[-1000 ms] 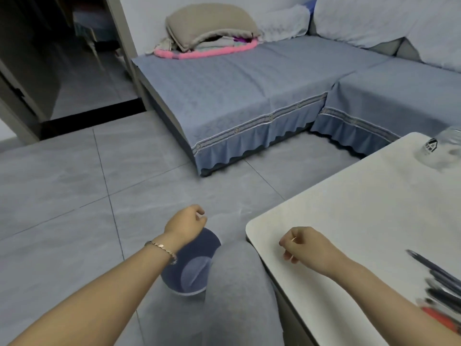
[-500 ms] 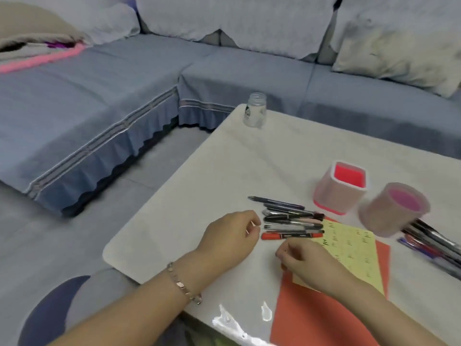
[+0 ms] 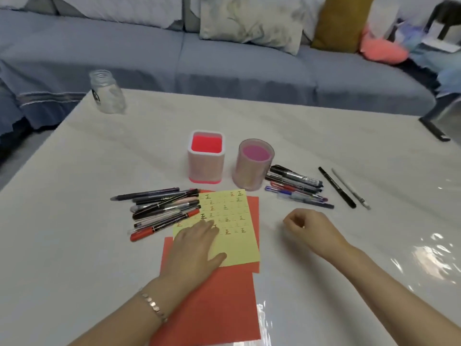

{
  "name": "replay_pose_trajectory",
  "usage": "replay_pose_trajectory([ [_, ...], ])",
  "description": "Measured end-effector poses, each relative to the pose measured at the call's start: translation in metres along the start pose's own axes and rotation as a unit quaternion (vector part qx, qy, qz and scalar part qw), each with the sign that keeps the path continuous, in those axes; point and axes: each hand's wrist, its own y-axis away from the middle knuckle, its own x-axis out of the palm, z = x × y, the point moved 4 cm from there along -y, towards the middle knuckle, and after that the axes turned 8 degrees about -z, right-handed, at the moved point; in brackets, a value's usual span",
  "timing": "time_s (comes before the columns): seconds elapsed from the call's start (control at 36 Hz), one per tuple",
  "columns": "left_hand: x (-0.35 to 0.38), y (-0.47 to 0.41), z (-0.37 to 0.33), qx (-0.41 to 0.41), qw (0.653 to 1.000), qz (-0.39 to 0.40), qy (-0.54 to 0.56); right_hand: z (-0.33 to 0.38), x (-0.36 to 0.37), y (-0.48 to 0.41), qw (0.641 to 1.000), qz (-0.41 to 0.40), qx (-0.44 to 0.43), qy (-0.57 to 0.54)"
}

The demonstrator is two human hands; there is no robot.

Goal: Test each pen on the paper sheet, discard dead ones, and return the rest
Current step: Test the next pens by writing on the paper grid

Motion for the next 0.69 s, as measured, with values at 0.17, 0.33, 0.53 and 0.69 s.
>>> replay_pose_trajectory([
  [0.17, 0.001, -0.004, 0.006, 0.004, 1.000, -0.003, -0.028, -0.026, -0.014, -0.041, 0.982, -0.123, -0.063, 0.130],
  [0.33, 0.001, -0.005, 0.005, 0.003, 1.000, 0.020, -0.002, -0.043, 0.000, -0.067, 0.963, -0.105, -0.057, 0.242],
  [0.53, 0.006, -0.005, 0.013, -0.002, 1.000, 0.017, -0.020, -0.044, 0.003, -0.054, 0.977, -0.061, -0.074, 0.190],
  [0.69, -0.008, -0.012, -0.005, 0.014, 0.999, -0.041, 0.031, -0.002, -0.006, -0.003, 0.995, -0.013, -0.092, 0.023],
])
